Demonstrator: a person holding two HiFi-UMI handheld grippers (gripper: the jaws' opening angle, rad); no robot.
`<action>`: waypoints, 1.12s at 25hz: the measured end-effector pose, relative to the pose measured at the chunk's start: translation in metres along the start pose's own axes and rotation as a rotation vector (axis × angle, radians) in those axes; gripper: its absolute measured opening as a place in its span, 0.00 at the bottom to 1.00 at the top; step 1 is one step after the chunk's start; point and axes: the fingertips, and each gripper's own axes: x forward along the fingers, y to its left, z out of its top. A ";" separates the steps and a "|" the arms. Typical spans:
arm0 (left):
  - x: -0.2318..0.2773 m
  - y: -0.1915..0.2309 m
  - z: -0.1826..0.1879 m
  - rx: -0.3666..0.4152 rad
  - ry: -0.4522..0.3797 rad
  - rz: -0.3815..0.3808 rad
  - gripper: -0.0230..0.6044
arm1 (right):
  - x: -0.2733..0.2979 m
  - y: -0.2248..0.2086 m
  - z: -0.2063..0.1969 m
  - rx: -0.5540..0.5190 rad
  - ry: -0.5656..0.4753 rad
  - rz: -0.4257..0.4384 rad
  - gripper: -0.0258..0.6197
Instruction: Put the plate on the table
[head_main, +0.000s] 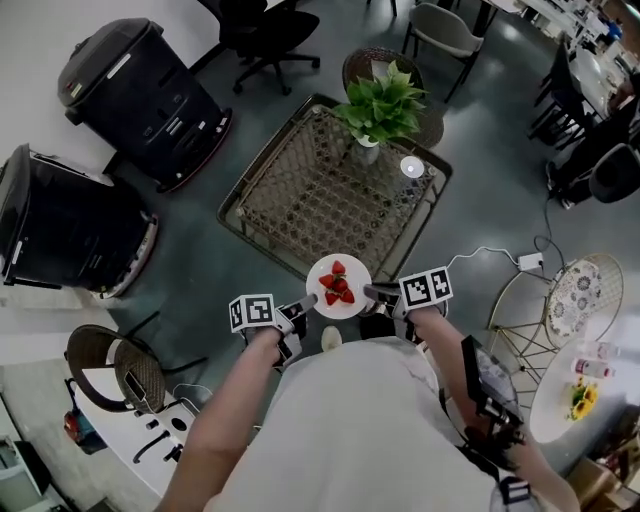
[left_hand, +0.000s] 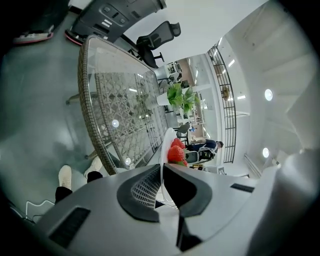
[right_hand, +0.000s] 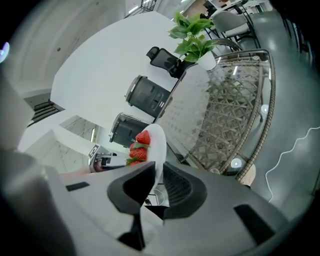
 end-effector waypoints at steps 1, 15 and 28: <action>0.003 -0.001 0.002 -0.004 -0.003 0.008 0.06 | -0.001 -0.003 0.003 0.003 0.008 0.004 0.09; 0.082 -0.013 0.052 -0.075 -0.082 0.067 0.06 | -0.009 -0.073 0.080 -0.006 0.155 0.074 0.09; 0.092 0.011 0.054 -0.145 -0.140 0.108 0.06 | 0.008 -0.092 0.088 -0.012 0.282 0.107 0.09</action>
